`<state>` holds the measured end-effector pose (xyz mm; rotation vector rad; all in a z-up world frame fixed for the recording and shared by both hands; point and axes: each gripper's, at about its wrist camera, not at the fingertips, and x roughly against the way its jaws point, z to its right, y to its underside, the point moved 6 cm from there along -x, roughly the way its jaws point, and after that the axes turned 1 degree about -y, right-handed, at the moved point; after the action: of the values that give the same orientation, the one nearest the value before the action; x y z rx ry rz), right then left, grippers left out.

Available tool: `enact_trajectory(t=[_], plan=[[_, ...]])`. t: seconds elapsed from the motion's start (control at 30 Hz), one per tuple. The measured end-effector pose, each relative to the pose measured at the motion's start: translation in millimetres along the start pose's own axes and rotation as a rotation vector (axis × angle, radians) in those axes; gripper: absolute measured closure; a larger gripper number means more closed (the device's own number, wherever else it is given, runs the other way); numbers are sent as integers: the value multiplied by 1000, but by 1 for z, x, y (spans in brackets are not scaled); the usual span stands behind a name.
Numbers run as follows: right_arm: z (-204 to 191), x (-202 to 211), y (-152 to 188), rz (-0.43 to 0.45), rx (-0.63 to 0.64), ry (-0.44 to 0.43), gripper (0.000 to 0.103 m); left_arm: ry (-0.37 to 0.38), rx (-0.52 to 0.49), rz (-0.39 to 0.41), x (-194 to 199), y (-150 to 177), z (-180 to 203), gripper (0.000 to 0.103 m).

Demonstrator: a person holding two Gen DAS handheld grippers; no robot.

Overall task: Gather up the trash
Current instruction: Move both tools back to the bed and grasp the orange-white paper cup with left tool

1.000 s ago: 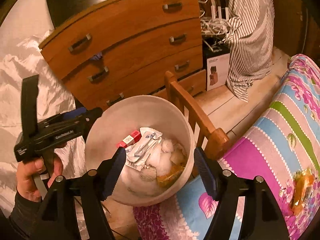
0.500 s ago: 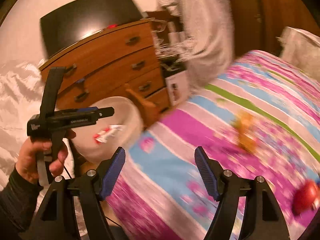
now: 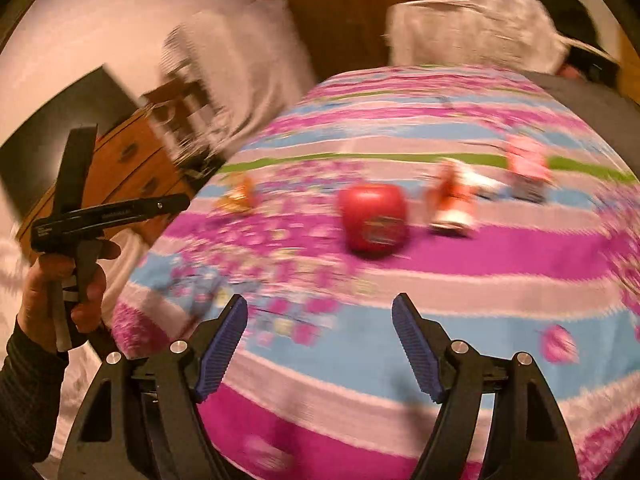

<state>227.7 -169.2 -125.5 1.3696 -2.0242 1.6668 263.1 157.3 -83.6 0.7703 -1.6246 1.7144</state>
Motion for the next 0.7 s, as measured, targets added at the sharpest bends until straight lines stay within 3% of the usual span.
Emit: enact_trajectory(t=[0.2,0.3,0.47,0.63,0.67,0.7], plan=[[62,31,8,52,-81,39,27,101,-179,-29,-42,-31,126,31],[86,41,12,69,-104,49,27,143,-224,-55,-67,-40,172,30],[115,48,16,81,-145,48,27,115,-306,-97,-104,-44,211,30],[129,43,16,84,-167,39,27,85,-323,-145,-134,-50,220,30],[130,41,14,85,-170,37,27,84,-323,-158,-138,-50,222,31],[132,40,14,85,-171,35,27,86,-327,-176,-145,-49,224,39]])
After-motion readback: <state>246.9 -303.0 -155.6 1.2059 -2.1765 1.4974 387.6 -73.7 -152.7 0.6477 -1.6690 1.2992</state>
